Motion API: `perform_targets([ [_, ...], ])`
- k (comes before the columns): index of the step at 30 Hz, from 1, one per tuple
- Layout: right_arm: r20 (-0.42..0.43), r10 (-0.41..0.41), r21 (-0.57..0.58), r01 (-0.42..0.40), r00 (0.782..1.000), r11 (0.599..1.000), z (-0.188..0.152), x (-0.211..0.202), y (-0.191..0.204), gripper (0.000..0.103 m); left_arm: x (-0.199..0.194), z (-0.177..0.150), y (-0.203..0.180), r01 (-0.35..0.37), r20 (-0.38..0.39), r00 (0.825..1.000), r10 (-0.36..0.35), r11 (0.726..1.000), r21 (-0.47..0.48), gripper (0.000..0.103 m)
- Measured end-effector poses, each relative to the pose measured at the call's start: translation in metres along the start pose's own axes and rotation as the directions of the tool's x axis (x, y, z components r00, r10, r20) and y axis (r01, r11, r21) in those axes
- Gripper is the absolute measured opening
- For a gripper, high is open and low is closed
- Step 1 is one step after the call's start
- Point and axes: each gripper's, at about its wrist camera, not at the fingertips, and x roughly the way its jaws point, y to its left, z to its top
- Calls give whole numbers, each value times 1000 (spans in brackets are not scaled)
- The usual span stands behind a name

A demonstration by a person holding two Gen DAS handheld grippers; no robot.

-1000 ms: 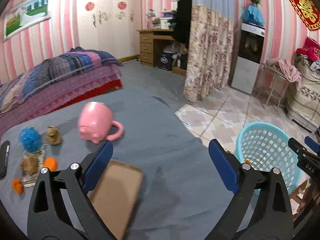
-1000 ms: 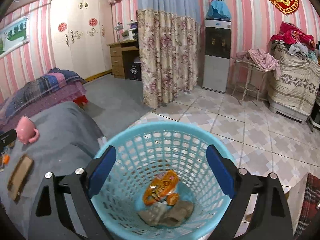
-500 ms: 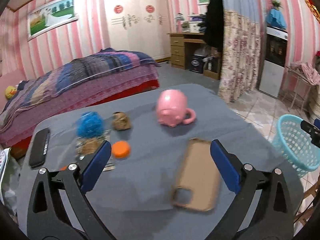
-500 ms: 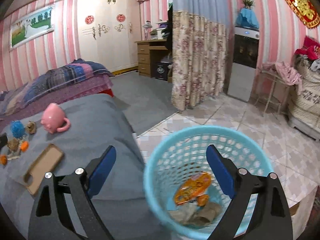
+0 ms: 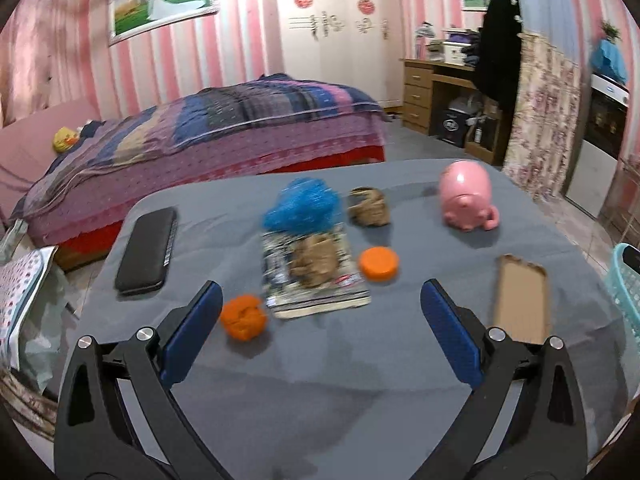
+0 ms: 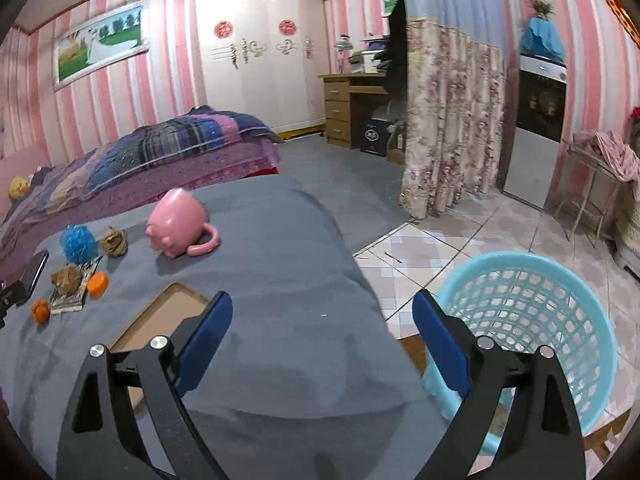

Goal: Collect trash
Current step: 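Move both tools back over the table toward the remaining items, then grasp the orange peel with the left tool while the right tool grasps the orange round lid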

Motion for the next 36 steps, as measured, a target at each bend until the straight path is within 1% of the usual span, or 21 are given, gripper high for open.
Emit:
perform_targets([
  [3, -16, 6, -22, -7, 1000, 1000, -1, 6, 10, 90, 9, -9, 18, -18, -28, 999, 18, 1000, -16, 96],
  [8, -37, 18, -38, -19, 999, 999, -4, 17, 30, 90, 28, -22, 38, -47, -73, 996, 45, 999, -25, 96],
  [11, -46, 32, -54, -34, 998, 998, -7, 23, 43, 90, 40, -26, 47, -47, -97, 994, 42, 998, -48, 96],
  [16, -65, 45, -118, -52, 997, 992, -14, 30, 69, 90, 48, -24, 53, -57, -93, 994, 53, 998, -35, 96],
  [17, -71, 46, -146, -56, 996, 988, -16, 32, 78, 90, 50, -25, 54, -54, -97, 994, 51, 998, -38, 96],
  [20, -84, 46, -205, -62, 995, 977, -21, 35, 93, 90, 65, -29, 64, -31, -145, 989, 22, 997, -64, 86],
  [23, -92, 46, -239, -67, 995, 969, -25, 36, 104, 90, 77, -33, 71, -18, -194, 981, 1, 996, -84, 75],
  [25, -93, 49, -248, -71, 994, 966, -28, 35, 109, 90, 83, -34, 75, 29, -216, 975, -53, 993, -112, 55],
  [26, -95, 53, -256, -76, 994, 964, -29, 34, 112, 90, 85, -35, 76, 46, -221, 973, -71, 992, -119, 50],
  [28, -103, 64, -269, -89, 993, 959, -31, 33, 118, 90, 86, -34, 79, 69, -217, 971, -95, 990, -123, 33],
  [30, -114, 84, -271, -113, 990, 956, -32, 31, 126, 90, 83, -31, 80, 77, -201, 975, -98, 991, -111, 26],
  [31, -118, 92, -271, -121, 989, 955, -32, 31, 129, 90, 80, -28, 81, 76, -190, 977, -93, 993, -96, 25],
  [33, -132, 116, -258, -147, 985, 955, -29, 34, 139, 90, 78, -20, 85, 61, -170, 983, -71, 996, -65, 24],
  [36, -151, 165, -223, -196, 975, 955, -22, 43, 161, 90, 73, -5, 95, 12, -104, 994, -13, 1000, -7, 24],
])
